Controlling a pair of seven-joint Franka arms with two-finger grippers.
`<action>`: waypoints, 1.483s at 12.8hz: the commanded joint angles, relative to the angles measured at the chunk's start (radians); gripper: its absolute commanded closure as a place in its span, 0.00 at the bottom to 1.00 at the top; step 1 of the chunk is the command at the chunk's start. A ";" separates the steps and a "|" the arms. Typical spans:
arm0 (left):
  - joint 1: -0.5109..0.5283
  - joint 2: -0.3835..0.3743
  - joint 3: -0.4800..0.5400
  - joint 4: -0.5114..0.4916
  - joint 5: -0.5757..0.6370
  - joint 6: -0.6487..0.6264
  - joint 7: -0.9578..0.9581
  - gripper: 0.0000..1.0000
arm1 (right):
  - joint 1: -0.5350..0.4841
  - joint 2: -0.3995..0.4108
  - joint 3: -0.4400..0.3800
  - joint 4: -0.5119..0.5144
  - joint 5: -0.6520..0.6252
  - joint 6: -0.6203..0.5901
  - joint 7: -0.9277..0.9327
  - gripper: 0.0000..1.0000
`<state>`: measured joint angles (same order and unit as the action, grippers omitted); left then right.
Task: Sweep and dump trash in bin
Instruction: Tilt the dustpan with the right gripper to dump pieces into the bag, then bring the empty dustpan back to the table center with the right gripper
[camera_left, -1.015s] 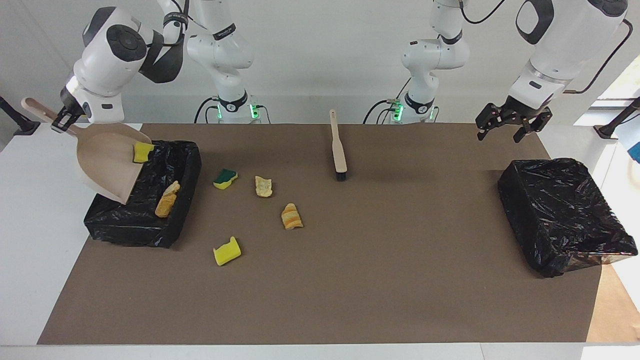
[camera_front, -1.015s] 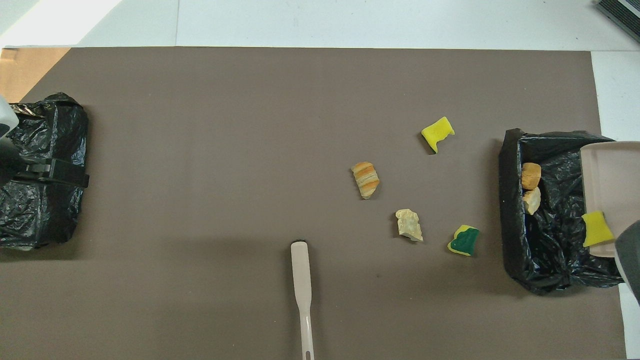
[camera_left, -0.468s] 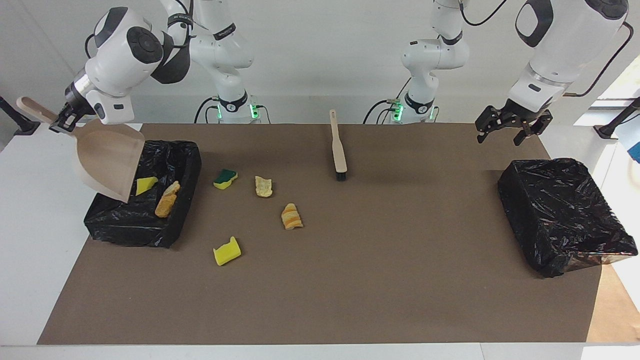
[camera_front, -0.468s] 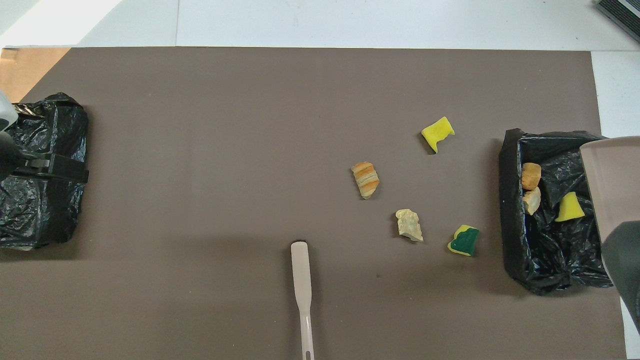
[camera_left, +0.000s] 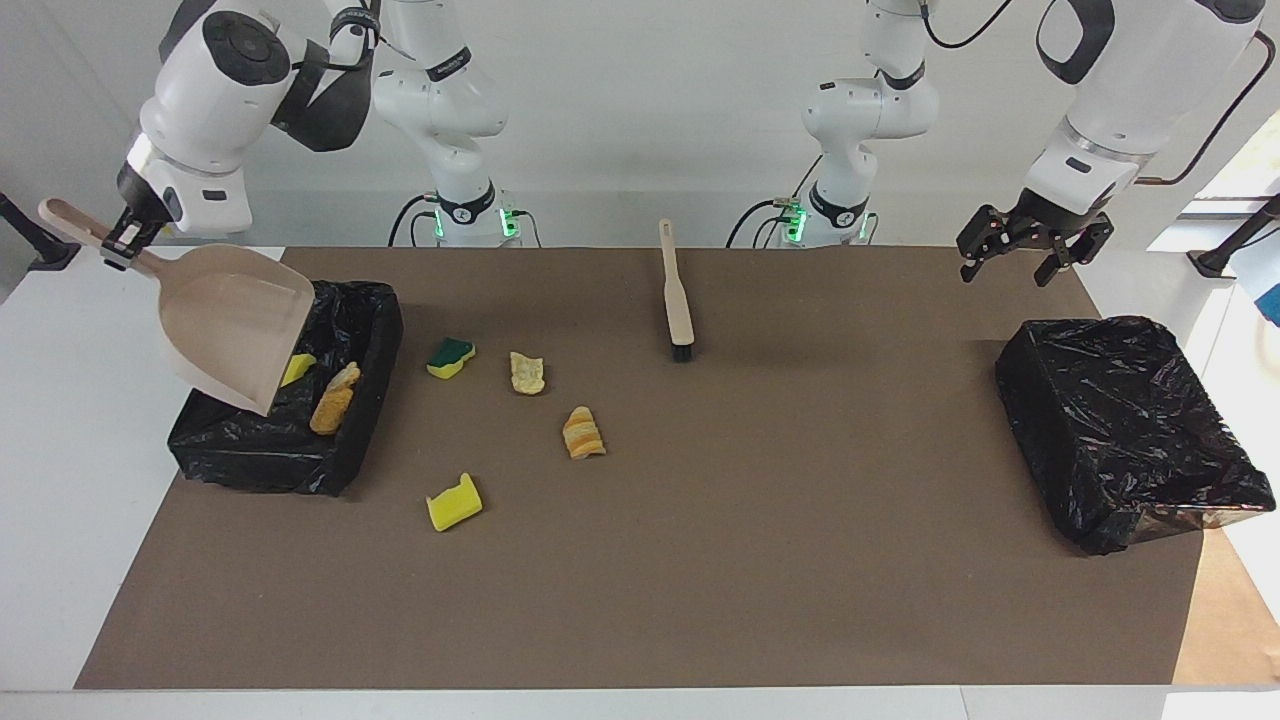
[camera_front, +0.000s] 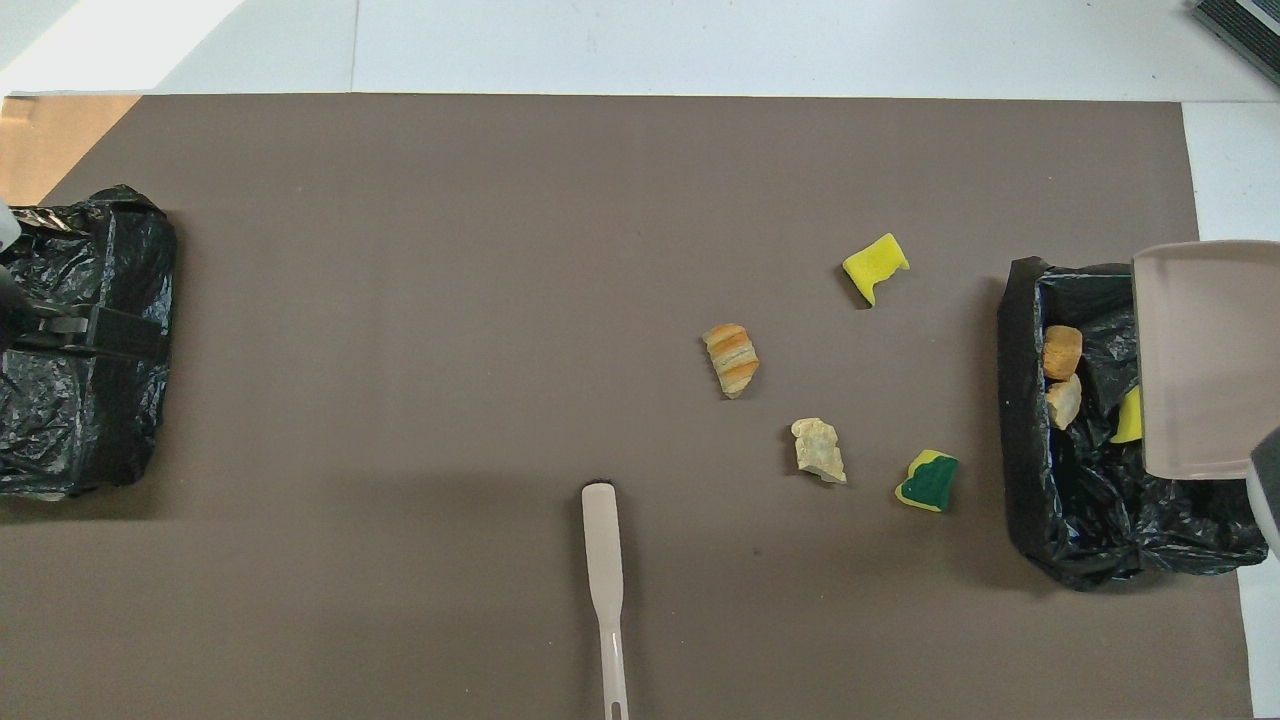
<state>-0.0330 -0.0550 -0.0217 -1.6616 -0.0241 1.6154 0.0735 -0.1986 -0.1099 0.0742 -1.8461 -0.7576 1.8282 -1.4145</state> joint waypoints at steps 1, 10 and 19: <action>0.007 -0.005 -0.004 0.005 0.016 -0.002 0.005 0.00 | -0.007 0.032 0.007 0.047 0.140 -0.007 0.166 1.00; -0.004 -0.008 -0.011 0.003 0.015 -0.006 0.003 0.00 | 0.235 0.103 0.021 0.053 0.363 -0.029 0.963 1.00; 0.007 -0.008 -0.004 0.003 0.015 -0.003 0.003 0.00 | 0.531 0.534 0.021 0.474 0.633 -0.076 1.837 1.00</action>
<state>-0.0326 -0.0550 -0.0224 -1.6615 -0.0241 1.6139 0.0735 0.2847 0.3216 0.0989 -1.5308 -0.1849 1.8038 0.2547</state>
